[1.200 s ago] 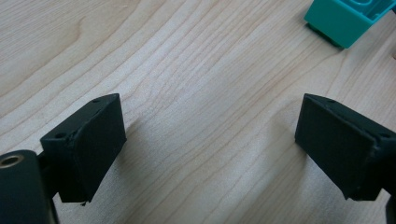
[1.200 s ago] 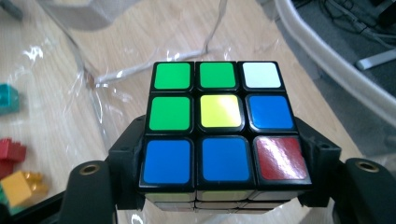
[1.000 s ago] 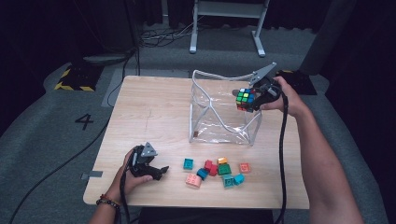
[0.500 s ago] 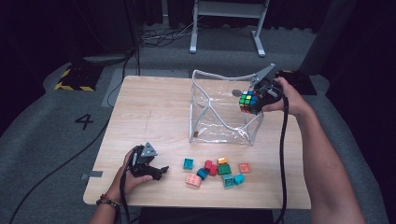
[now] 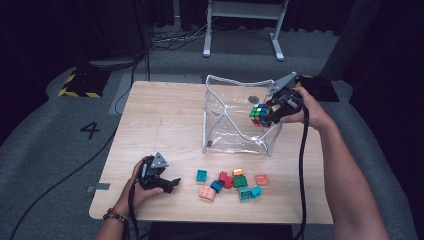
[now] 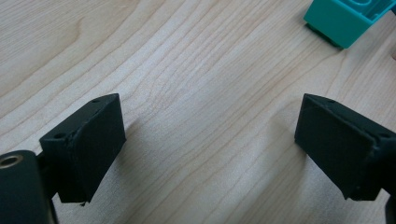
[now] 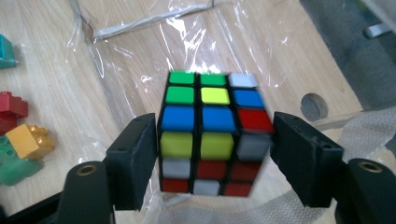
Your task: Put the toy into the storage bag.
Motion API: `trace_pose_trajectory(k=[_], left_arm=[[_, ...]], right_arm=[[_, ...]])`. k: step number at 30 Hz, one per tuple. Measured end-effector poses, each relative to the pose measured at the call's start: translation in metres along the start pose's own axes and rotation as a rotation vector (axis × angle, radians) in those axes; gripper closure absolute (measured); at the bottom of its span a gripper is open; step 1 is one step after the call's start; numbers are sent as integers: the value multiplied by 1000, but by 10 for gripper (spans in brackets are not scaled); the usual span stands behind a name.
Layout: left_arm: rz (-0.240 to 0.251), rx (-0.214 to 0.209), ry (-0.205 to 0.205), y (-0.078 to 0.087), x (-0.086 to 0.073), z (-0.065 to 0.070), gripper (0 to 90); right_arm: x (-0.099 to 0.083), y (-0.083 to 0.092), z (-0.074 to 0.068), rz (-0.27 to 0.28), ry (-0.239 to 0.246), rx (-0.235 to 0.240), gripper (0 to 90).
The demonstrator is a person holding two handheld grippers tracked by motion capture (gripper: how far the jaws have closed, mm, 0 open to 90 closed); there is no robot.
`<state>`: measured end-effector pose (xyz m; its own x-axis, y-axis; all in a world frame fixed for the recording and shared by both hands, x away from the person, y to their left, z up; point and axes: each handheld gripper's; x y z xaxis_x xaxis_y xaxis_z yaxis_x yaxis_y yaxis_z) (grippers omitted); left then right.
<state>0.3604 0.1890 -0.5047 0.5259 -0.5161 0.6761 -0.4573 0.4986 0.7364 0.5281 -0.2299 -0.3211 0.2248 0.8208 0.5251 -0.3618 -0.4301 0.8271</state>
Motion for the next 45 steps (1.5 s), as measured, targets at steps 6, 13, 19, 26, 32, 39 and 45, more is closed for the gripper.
trace_pose_trajectory(k=[6,13,19,26,32,39,45], left_arm=[[-1,-3,2,0,0,0,87],[-1,-3,2,0,0,0,87],[-3,-1,3,0,0,0,86],[-3,-3,5,0,0,0,87],[1,-1,2,0,0,0,87],[1,-1,1,0,0,0,87],[0,-2,2,0,0,0,87]], right_arm=[[-2,3,-1,15,-19,-3,399],[-7,5,-2,66,-15,-2,404],[-13,17,-7,182,-67,-34,401],[-27,41,-13,316,-132,-109,402],[-38,55,-17,379,-177,-135,395],[-57,76,-31,440,-199,-183,363],[-79,87,-41,467,-217,-220,332]])
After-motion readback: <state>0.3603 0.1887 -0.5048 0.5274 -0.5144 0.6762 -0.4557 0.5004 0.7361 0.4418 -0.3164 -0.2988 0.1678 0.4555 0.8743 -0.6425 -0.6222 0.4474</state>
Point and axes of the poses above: each handheld gripper's, and its own axes: y roughly backward along the jaws, x roughly out of its top, z roughly to its right
